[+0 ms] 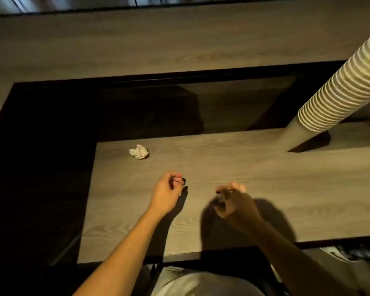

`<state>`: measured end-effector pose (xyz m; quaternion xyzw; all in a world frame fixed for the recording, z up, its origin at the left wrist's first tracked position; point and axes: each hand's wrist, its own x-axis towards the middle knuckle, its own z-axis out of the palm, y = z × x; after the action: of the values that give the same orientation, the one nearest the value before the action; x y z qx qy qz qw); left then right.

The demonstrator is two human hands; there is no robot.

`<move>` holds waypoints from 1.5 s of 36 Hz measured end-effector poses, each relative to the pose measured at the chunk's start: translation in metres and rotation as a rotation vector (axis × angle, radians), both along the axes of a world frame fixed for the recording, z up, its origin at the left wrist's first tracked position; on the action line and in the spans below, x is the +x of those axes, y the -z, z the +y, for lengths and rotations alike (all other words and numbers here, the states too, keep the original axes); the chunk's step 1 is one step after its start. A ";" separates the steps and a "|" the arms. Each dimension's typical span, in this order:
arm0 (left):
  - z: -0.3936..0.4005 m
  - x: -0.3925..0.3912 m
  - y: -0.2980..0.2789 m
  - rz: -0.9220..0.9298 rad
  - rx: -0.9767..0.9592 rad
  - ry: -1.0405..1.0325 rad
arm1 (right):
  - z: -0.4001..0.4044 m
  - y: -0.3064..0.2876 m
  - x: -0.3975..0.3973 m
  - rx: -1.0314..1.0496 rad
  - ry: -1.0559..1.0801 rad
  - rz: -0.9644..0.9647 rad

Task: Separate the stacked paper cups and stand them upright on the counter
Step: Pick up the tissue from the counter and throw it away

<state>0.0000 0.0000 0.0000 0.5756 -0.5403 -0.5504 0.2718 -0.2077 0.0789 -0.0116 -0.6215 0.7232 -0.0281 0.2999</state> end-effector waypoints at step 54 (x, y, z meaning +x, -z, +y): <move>0.330 -0.378 0.163 -0.552 0.009 1.179 | 0.448 0.107 -0.217 -0.069 1.592 -0.383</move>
<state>-0.3784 0.3295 -0.1629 0.3040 -0.8132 -0.4413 -0.2270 -0.4246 0.5267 -0.1185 0.0846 0.8828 -0.3603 0.2893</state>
